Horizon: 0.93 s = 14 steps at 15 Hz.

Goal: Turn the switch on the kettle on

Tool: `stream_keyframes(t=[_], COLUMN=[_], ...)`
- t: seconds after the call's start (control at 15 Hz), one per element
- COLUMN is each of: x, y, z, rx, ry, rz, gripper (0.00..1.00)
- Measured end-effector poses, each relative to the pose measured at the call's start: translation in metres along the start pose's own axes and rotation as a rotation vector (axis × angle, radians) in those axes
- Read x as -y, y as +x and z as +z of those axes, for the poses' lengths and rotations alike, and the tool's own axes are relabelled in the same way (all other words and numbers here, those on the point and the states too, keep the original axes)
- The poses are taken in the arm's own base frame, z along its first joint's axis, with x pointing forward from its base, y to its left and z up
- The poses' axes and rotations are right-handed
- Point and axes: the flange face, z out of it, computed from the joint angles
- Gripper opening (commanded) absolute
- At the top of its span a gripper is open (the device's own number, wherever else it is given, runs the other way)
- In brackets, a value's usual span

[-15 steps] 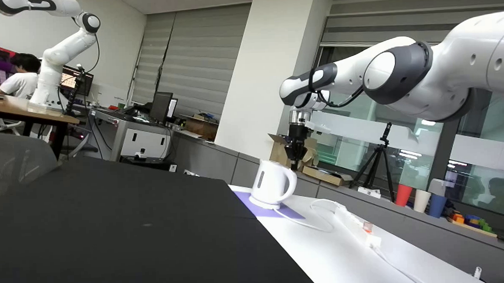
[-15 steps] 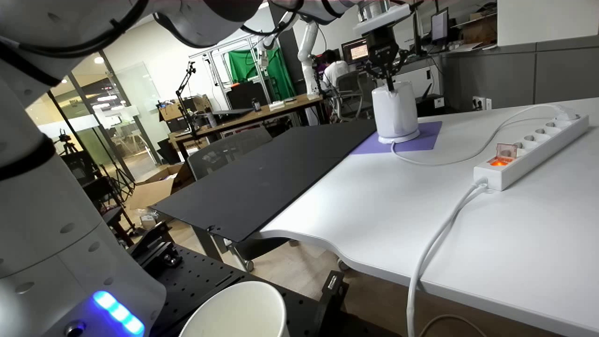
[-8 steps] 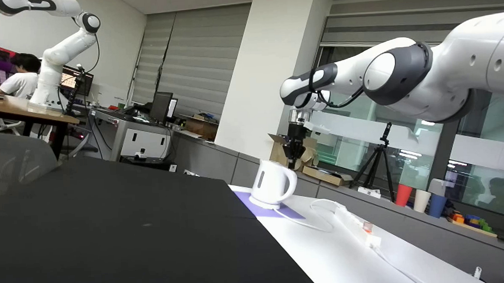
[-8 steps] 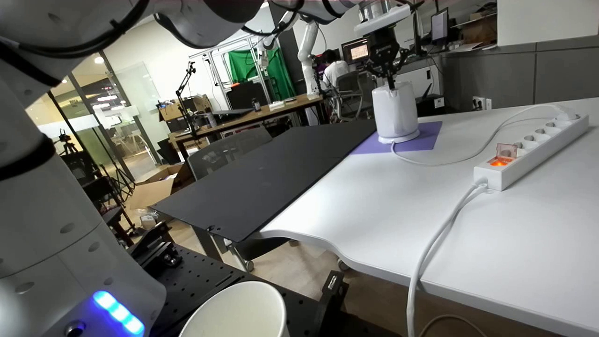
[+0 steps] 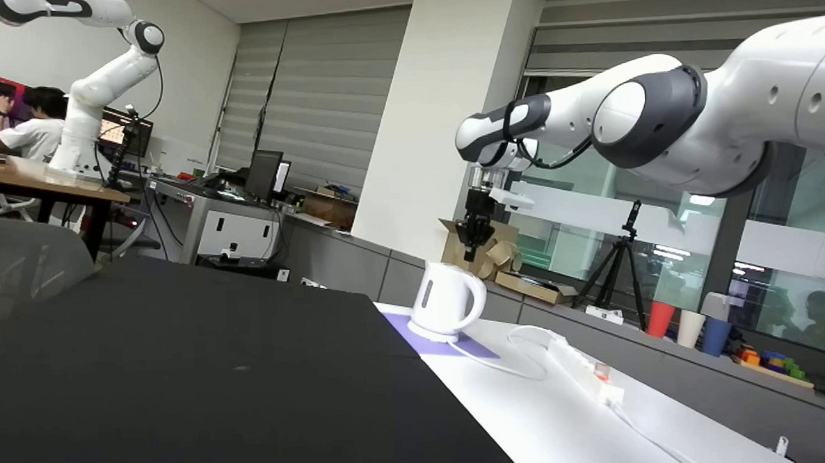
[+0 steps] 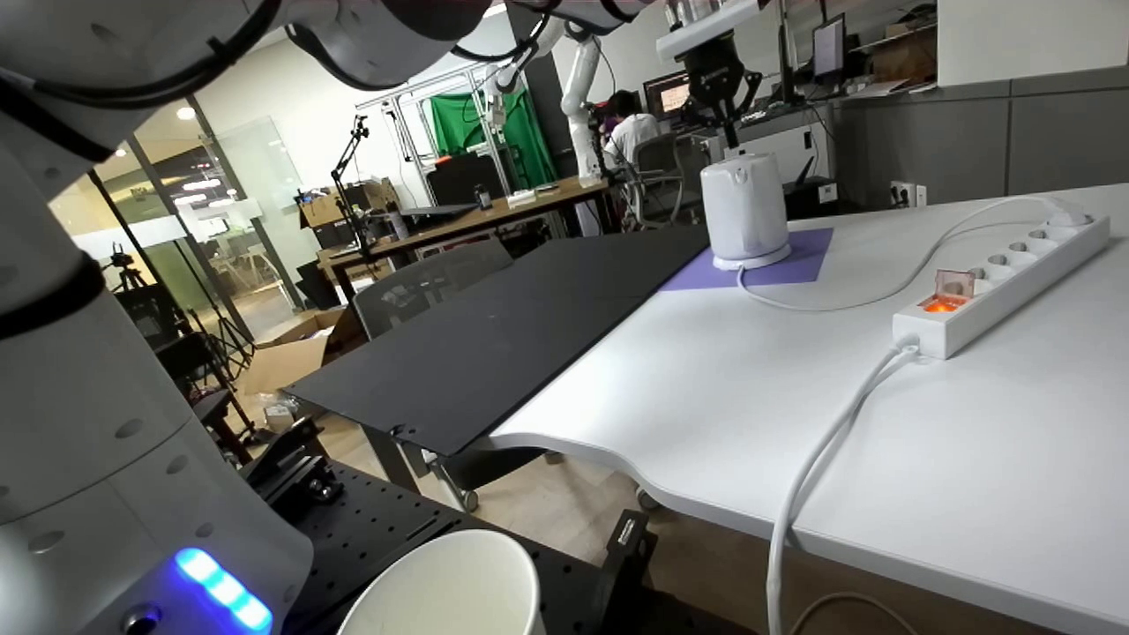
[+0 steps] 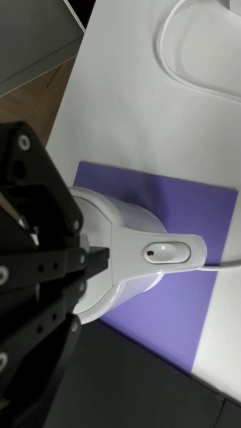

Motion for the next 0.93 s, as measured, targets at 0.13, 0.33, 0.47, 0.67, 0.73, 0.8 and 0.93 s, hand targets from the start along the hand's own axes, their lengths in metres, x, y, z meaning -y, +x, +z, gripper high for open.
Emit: stream_keyframes(t=[0.13, 0.33, 0.47, 0.67, 0.73, 0.8, 0.93], x=[0.002, 0.004, 0.006, 0.009, 0.009, 0.009, 0.009], y=[0.002, 0.000, -0.001, -0.002, -0.002, -0.002, -0.004], z=[-0.027, -0.065, -0.084, -0.098, -0.100, -0.101, -0.101], rx=[-0.016, -0.022, -0.019, -0.018, -0.016, -0.015, -0.007], ry=[-0.012, -0.037, -0.051, -0.059, -0.062, -0.063, -0.063], rz=[0.027, 0.050, 0.056, 0.062, 0.065, 0.069, 0.080], gripper=[0.00, 0.00, 0.00, 0.31, 0.39, 0.46, 0.59])
